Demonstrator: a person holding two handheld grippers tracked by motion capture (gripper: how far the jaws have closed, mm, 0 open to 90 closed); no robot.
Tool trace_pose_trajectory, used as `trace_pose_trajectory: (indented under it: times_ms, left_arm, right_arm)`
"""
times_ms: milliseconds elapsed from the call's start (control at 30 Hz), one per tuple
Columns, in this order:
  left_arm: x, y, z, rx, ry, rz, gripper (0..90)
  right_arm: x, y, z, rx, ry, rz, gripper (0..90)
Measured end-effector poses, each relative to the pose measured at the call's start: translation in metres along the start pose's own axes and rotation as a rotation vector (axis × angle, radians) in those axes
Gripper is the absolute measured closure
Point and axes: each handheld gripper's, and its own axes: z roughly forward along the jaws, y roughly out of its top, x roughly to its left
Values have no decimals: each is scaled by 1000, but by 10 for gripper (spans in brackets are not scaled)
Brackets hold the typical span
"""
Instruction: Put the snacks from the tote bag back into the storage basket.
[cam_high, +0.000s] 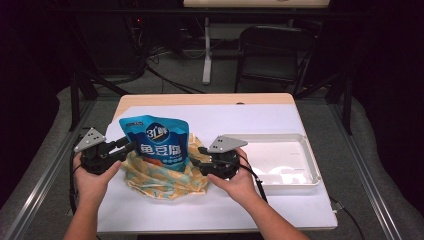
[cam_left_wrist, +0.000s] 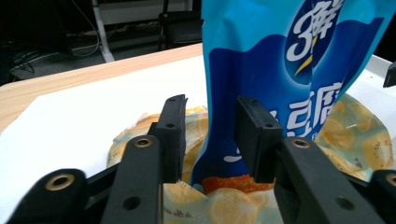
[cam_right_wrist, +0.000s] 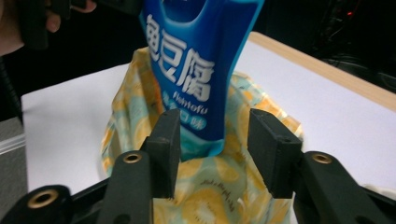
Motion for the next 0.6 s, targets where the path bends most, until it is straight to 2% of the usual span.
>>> trace_pose_trajectory:
  times_ms: [133, 267, 600]
  left_arm:
    - [-1, 0, 3, 11, 17, 9, 711]
    - [-1, 0, 3, 12, 20, 9, 742]
    - [-1, 0, 5, 13, 11, 9, 795]
  right_arm:
    - [-3, 6, 2, -11, -33, 16, 627]
    - [-5, 11, 6, -26, -32, 38, 665]
    - [-4, 19, 18, -17, -46, 20, 682]
